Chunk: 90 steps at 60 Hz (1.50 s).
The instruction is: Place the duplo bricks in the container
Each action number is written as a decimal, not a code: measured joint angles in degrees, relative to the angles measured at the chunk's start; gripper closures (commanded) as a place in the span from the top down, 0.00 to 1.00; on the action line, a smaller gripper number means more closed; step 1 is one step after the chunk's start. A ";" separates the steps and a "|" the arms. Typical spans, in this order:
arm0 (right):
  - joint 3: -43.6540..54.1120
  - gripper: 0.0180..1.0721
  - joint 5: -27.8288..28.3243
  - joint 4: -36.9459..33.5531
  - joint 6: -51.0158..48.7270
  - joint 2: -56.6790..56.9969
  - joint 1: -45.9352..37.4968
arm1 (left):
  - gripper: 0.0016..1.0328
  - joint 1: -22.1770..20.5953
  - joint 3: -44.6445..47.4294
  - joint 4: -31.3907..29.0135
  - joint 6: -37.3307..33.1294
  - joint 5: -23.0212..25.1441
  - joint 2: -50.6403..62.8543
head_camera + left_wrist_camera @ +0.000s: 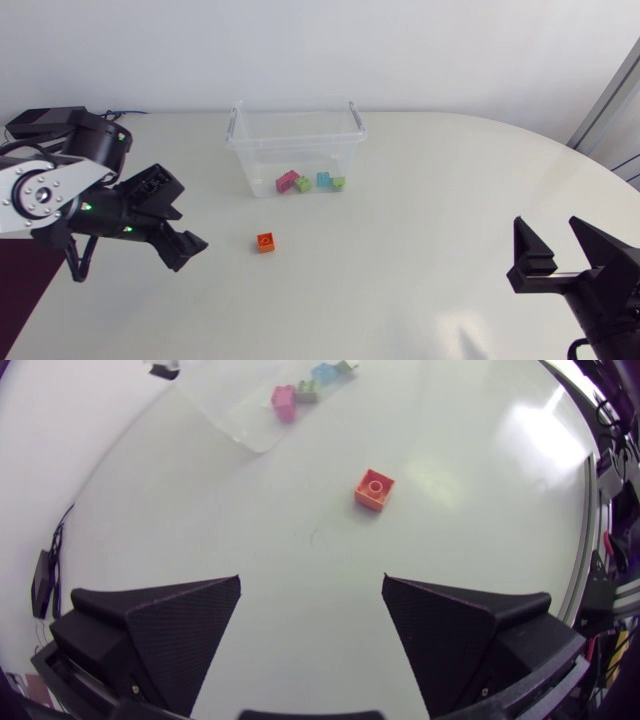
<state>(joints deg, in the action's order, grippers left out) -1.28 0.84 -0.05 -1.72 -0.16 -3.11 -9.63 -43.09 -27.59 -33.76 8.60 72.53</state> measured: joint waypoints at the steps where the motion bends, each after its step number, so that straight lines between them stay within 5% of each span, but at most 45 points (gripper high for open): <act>1: 0.00 0.96 0.00 0.00 0.00 0.00 0.00 | 0.96 -0.55 -0.39 0.00 -0.81 0.02 0.74; 27: 0.00 0.96 0.00 0.00 0.00 0.00 0.00 | 0.96 -5.73 -11.50 -0.37 -11.34 0.15 16.83; 60: 0.00 0.96 0.00 0.00 0.00 0.00 0.00 | 0.96 -13.81 -19.71 -0.39 -11.76 0.17 30.10; 90: 0.00 0.96 0.00 0.00 0.00 0.00 0.00 | 0.94 -14.82 -21.22 -0.37 -11.76 0.15 34.18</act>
<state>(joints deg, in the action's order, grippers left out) -1.28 0.84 -0.05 -1.72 -0.16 -3.11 -24.45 -64.31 -27.97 -45.52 8.75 106.72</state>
